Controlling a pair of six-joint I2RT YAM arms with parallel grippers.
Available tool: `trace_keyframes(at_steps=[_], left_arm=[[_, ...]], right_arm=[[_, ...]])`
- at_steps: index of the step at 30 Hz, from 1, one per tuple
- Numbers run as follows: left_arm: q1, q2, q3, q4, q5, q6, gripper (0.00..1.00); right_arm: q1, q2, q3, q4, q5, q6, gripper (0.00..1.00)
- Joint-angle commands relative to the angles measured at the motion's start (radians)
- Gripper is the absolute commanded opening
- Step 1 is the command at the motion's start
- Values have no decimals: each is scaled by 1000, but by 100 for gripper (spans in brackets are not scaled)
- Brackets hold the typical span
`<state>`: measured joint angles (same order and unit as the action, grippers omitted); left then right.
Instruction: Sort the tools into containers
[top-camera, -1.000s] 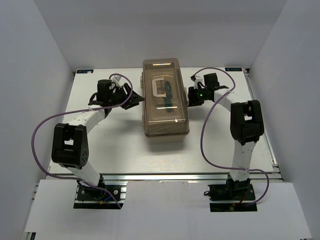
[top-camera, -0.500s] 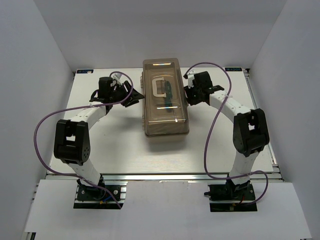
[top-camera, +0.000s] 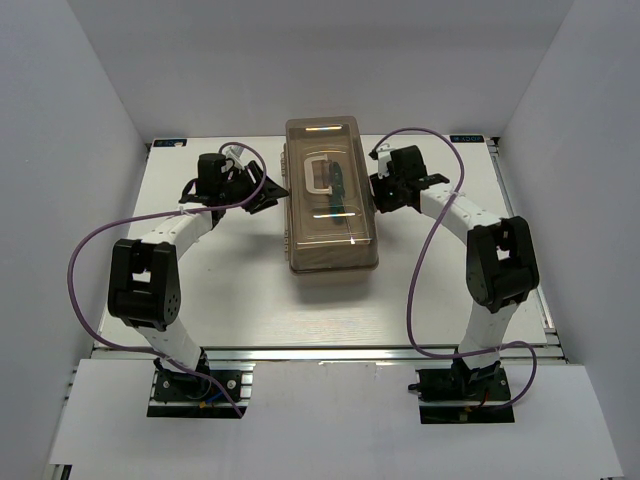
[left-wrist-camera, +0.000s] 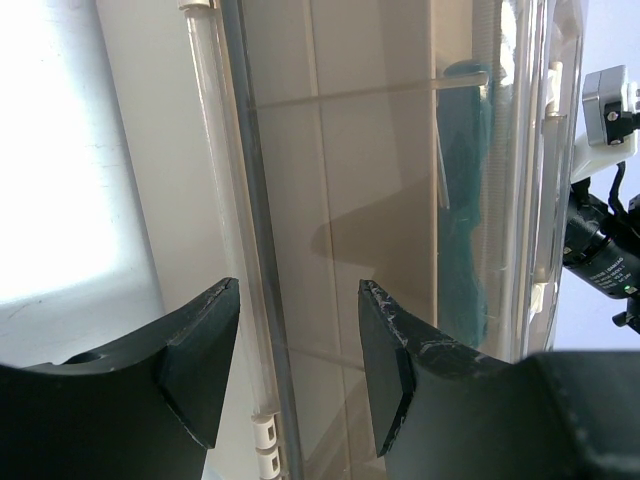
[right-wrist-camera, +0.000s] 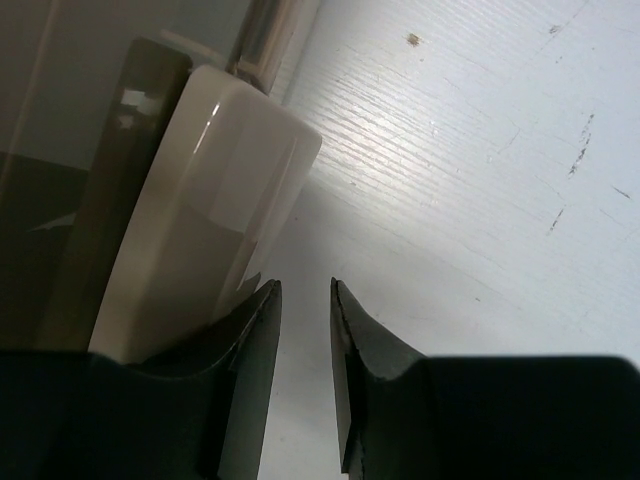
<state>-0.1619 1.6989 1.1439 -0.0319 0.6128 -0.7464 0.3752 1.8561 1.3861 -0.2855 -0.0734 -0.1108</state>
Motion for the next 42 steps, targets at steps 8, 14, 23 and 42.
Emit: trace_keyframes(at_steps=[8, 14, 23, 42], left_arm=[[-110, -7, 34, 38, 139, -14, 61], [-111, 4, 40, 41, 142, -18, 61], [-125, 19, 47, 59, 145, -27, 61], [-134, 30, 48, 72, 150, -31, 61]], right_arm=[[47, -69, -50, 175, -302, 88, 31], [57, -92, 5, 143, -330, 89, 30], [90, -110, 19, 94, -273, 34, 29], [129, -141, -18, 92, -293, 49, 30]])
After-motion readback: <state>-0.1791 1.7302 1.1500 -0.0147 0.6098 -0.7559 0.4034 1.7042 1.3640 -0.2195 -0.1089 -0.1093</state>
